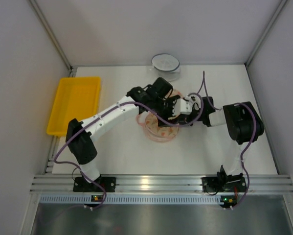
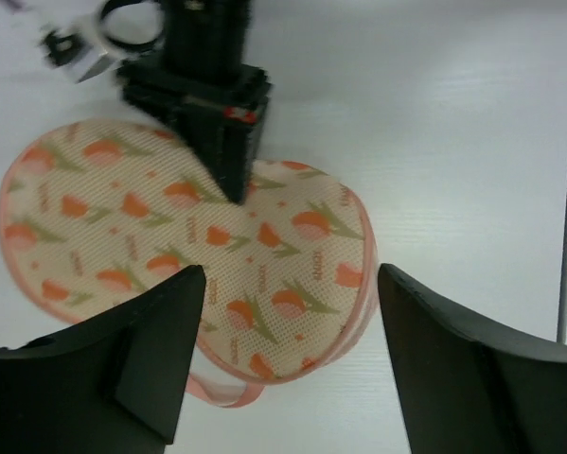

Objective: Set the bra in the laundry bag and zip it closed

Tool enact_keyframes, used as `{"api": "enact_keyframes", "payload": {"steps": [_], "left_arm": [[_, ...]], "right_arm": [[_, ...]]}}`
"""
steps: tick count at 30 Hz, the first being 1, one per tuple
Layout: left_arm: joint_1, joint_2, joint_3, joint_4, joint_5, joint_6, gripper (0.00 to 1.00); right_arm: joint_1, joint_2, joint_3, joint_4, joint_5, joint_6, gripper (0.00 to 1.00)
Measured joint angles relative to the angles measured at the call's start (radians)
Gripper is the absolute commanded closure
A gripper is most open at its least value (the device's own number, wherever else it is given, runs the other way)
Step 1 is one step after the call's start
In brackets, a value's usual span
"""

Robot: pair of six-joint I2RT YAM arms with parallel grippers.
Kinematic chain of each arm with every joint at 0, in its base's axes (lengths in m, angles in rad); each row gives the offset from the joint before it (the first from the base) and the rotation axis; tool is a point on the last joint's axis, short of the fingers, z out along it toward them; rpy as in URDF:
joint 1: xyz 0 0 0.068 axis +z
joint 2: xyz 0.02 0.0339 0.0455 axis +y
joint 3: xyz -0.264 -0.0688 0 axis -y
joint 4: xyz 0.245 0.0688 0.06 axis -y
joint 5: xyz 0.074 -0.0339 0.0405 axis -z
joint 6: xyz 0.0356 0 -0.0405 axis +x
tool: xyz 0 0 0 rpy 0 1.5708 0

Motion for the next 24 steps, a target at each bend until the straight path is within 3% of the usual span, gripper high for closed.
{"api": "enact_keyframes", "payload": {"steps": [6,12,16,24], "left_arm": [[-0.217,0.123,0.026,-0.143,-0.126,0.273,0.36],[-0.356,0.258,0.055,-0.236,-0.232,0.42,0.4],[-0.394,0.336,0.091,-0.266,-0.28,0.455,0.47],[-0.391,0.461,0.189,-0.272,-0.385,0.491,0.5]], "right_arm": [[0.016,0.0,0.012,-0.036,0.019,-0.002,1.0],[0.023,0.0,0.022,-0.068,0.029,-0.002,1.0],[0.025,0.0,0.03,-0.085,0.035,-0.002,1.0],[0.043,-0.014,0.031,-0.113,0.06,-0.003,1.0]]}}
